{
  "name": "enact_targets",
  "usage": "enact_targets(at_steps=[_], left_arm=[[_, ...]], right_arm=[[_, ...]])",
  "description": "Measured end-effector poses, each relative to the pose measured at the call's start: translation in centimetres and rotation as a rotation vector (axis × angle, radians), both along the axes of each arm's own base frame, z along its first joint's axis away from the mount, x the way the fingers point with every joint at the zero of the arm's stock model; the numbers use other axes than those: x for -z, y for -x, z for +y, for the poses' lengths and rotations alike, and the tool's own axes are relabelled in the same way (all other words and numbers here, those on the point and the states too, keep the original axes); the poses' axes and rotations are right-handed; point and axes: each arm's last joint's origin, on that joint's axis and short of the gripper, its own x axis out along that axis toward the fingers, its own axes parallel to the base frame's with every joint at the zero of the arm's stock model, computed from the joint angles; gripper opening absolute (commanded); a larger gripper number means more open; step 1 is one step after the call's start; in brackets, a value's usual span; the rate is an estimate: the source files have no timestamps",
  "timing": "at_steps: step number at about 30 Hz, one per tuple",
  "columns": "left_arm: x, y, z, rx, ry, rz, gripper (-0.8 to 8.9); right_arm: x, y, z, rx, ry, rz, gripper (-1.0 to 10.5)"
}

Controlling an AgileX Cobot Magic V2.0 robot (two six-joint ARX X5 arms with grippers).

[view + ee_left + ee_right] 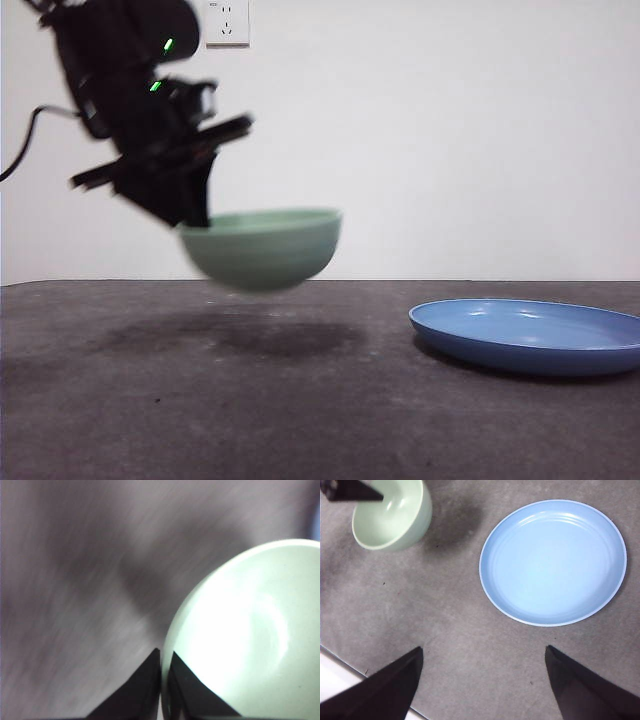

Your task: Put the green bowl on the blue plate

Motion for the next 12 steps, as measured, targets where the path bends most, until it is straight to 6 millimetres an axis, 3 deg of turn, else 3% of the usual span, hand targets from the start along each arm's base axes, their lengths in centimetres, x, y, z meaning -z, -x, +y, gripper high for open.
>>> enact_targets(at_steps=[8, 12], left_arm=[[-3.8, 0.8, -4.3, 0.108, 0.064, -0.104, 0.15], [-5.1, 0.3, -6.1, 0.133, 0.102, -0.150, 0.15]], right_arm=[[0.0, 0.0, 0.0, 0.000, 0.000, 0.000, 3.9], [0.0, 0.0, 0.0, 0.005, -0.004, 0.004, 3.9]])
